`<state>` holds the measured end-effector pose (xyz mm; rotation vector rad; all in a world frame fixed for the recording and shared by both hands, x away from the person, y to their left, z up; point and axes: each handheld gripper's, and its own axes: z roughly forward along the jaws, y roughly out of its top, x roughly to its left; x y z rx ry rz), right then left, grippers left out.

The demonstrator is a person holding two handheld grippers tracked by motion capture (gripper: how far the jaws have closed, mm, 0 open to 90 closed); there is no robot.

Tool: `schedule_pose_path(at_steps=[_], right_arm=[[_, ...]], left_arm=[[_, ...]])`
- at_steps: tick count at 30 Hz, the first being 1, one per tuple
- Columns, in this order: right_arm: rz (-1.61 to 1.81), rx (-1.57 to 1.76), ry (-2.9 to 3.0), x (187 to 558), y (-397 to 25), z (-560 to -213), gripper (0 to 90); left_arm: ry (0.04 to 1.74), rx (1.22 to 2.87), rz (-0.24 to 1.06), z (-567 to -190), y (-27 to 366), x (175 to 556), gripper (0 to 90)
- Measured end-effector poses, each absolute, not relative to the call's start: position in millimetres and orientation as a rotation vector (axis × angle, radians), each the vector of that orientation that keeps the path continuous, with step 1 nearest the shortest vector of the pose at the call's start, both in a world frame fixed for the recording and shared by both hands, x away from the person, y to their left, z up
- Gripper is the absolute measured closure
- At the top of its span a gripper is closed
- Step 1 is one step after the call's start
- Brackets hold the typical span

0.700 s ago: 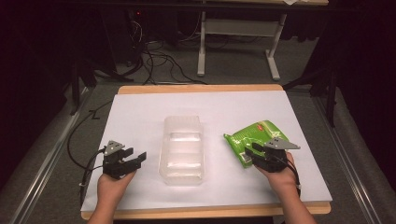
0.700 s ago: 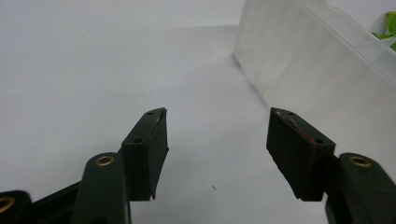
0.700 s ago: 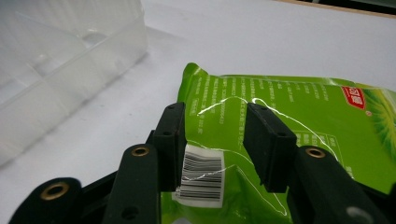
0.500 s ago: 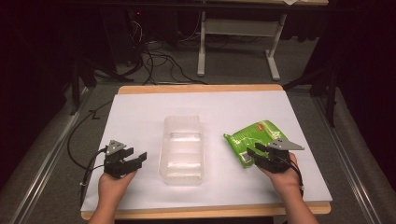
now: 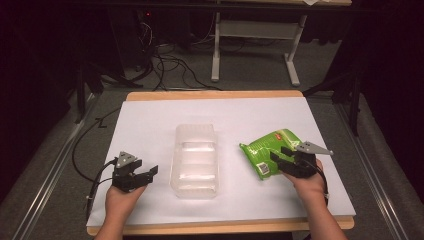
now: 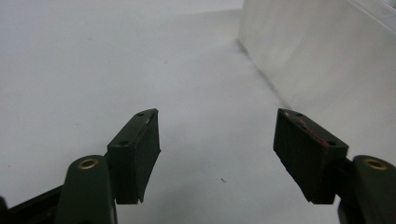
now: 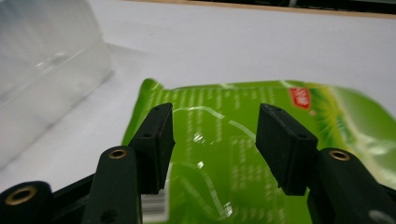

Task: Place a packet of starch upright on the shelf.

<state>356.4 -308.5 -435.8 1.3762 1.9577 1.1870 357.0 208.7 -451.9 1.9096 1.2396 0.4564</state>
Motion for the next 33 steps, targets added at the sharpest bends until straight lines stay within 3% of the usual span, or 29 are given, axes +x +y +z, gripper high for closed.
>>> schedule_pose_path(at_steps=[5, 15, 21, 33], right_arm=[[1.160, 1.443, 1.865, 377, -332, -424, 46.6], [1.086, 1.579, 1.764, 369, -388, -438, 40.2], [1.102, 1.704, 1.777, 381, -402, -451, 27.4], [1.113, 1.876, 1.806, 383, -405, -473, 24.3]], left_arm=[[1.229, 1.924, 0.454, -452, 209, 356, 31.5], [1.223, 1.927, 0.442, -453, 206, 356, 31.1], [1.221, 1.934, 0.444, -453, 205, 355, 31.2], [1.208, 1.940, 0.436, -452, 203, 354, 31.2]])
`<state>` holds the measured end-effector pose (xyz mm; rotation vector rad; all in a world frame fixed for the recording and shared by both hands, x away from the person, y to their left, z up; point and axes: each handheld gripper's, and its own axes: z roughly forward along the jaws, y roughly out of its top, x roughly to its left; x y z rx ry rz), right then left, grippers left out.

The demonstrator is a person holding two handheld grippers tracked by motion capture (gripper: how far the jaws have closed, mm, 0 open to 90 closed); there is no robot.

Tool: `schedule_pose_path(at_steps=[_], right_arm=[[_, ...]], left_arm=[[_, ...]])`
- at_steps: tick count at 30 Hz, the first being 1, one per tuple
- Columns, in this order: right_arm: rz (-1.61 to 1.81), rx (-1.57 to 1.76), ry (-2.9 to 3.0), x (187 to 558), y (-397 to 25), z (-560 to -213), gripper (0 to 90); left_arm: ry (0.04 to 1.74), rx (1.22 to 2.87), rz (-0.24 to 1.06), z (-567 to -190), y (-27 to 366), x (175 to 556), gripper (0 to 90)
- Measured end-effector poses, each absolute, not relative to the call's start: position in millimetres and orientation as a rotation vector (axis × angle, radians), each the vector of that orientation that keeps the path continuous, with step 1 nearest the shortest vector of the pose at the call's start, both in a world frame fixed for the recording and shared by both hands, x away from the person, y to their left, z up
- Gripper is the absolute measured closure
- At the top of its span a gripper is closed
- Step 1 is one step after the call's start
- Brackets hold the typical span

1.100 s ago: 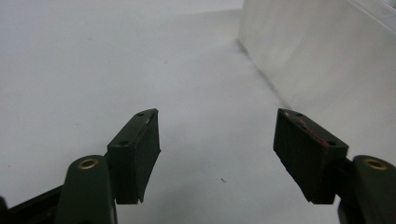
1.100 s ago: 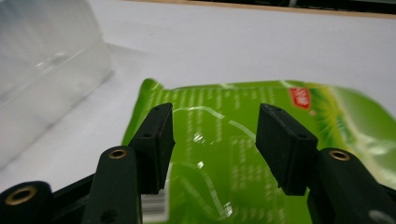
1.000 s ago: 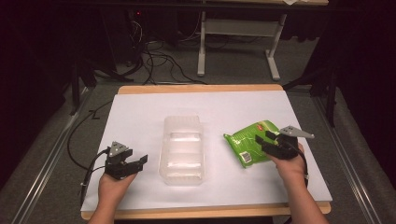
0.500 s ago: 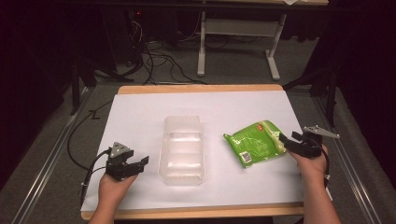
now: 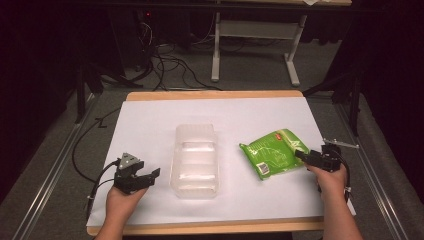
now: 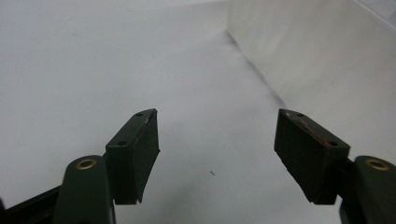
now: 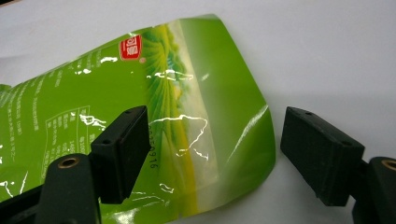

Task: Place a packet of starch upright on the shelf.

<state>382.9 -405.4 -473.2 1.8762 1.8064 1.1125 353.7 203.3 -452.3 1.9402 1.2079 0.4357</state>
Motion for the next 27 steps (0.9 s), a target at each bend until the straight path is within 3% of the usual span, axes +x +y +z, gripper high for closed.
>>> schedule_pose_path(at_steps=[10, 15, 22, 27], right_arm=[[1.240, 1.867, 1.862, 384, -401, -478, 29.5], [1.297, 1.809, 1.916, 380, -394, -477, 49.1], [1.356, 1.785, 1.909, 378, -393, -474, 63.7], [1.307, 1.761, 1.945, 379, -385, -475, 63.3]], left_arm=[[1.204, 1.952, 0.430, -453, 202, 354, 31.2], [1.204, 1.969, 0.429, -454, 200, 355, 31.0], [1.199, 1.969, 0.425, -454, 199, 354, 31.0], [1.192, 1.968, 0.415, -454, 199, 354, 31.1]])
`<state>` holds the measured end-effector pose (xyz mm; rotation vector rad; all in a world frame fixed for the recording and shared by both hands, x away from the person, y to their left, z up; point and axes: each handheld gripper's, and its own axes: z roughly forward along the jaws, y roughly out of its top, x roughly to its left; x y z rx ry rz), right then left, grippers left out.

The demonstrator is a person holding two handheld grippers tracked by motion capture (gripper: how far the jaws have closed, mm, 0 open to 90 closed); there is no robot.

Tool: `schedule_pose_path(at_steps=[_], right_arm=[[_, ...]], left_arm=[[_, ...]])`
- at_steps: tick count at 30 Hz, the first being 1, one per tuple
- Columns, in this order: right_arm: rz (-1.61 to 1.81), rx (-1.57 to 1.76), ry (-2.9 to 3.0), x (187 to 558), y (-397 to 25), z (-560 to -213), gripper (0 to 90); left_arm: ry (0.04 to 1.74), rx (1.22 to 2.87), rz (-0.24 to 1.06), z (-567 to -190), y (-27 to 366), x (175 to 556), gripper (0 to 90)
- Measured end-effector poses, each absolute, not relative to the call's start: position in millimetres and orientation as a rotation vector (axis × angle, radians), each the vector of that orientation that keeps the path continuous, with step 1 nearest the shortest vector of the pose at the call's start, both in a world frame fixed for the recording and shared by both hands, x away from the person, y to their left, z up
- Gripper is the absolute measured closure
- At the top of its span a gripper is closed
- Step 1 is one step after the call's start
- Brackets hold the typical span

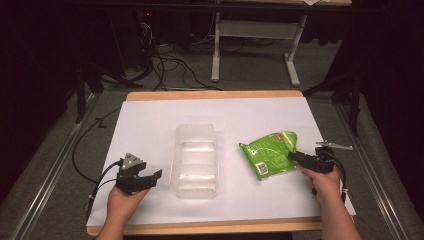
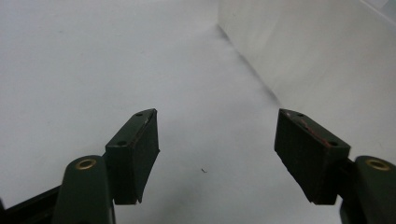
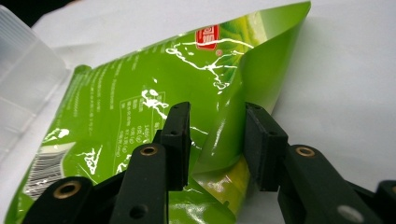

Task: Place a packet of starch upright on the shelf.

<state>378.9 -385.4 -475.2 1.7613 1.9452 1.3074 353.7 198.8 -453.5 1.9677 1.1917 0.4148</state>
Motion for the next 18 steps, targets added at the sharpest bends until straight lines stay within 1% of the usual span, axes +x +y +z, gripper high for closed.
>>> schedule_pose_path(at_steps=[1, 4, 6, 10, 18], right_arm=[[1.256, 1.771, 1.925, 379.4, -382.6, -475.5, 59.4], [1.217, 1.785, 1.925, 380.0, -382.6, -478.1, 55.9], [1.219, 1.795, 1.921, 380.2, -383.4, -478.6, 55.9], [1.245, 1.812, 1.915, 380.2, -387.2, -480.8, 60.2], [1.260, 1.821, 1.915, 380.8, -389.3, -482.7, 65.9]], left_arm=[[1.191, 1.968, 0.415, -453.3, 199.2, 353.6, 31.1], [1.188, 1.964, 0.414, -452.9, 199.3, 353.0, 31.0], [1.188, 1.965, 0.413, -452.9, 199.3, 353.0, 31.0], [1.188, 1.968, 0.409, -453.4, 198.8, 353.4, 31.1], [1.188, 1.968, 0.404, -453.7, 198.4, 353.9, 31.1]])
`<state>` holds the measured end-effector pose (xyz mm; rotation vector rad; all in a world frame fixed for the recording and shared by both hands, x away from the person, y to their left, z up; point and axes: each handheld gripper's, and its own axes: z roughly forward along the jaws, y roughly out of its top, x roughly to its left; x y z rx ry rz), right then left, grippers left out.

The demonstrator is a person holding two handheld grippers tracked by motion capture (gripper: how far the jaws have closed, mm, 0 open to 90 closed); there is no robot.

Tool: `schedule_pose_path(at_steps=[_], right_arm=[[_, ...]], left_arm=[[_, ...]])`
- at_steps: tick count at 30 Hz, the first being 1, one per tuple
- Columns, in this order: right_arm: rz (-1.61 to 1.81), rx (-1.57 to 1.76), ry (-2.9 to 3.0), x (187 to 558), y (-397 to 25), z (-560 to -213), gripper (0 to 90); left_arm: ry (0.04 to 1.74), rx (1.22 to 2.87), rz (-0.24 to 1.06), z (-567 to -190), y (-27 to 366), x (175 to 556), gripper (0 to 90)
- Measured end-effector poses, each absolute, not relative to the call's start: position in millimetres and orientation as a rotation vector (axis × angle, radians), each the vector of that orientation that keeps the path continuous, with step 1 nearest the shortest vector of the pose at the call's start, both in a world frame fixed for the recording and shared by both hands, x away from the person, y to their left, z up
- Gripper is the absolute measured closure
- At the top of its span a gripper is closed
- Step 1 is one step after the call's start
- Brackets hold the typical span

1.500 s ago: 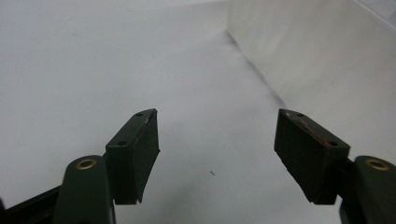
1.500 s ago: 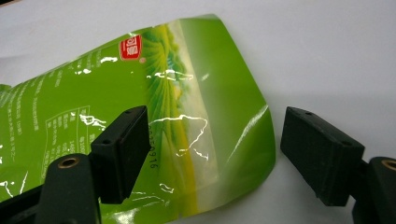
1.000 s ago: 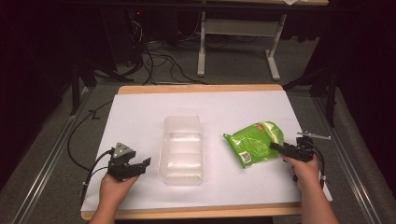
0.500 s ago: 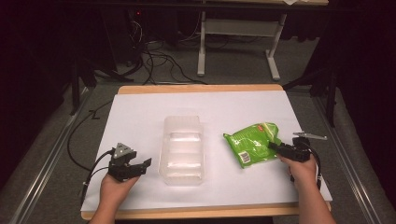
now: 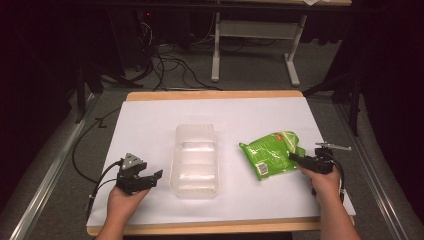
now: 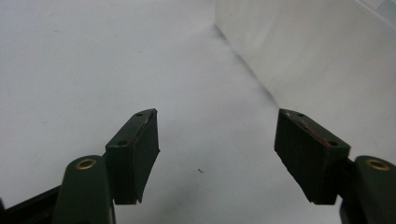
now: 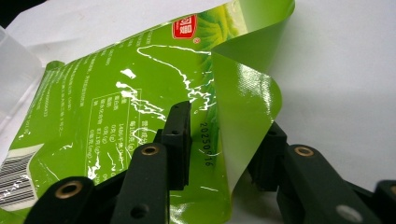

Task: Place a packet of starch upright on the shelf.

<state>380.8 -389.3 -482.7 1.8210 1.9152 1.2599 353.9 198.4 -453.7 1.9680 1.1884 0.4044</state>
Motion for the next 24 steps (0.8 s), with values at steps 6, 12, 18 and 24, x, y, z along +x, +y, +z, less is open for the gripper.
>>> schedule_pose_path(at_steps=[6, 12, 18, 24], right_arm=[[1.232, 1.832, 1.904, 380, -391, -482, 78.6], [1.166, 1.812, 1.899, 378, -388, -480, 86.8], [1.149, 1.774, 1.894, 374, -386, -474, 89.9], [1.144, 1.702, 1.900, 371, -381, -466, 90.0]], left_arm=[[1.182, 1.962, 0.402, -452, 200, 352, 31.1], [1.180, 1.959, 0.399, -452, 200, 352, 31.1], [1.180, 1.952, 0.395, -451, 200, 351, 31.1], [1.175, 1.956, 0.394, -451, 200, 351, 31.1]])
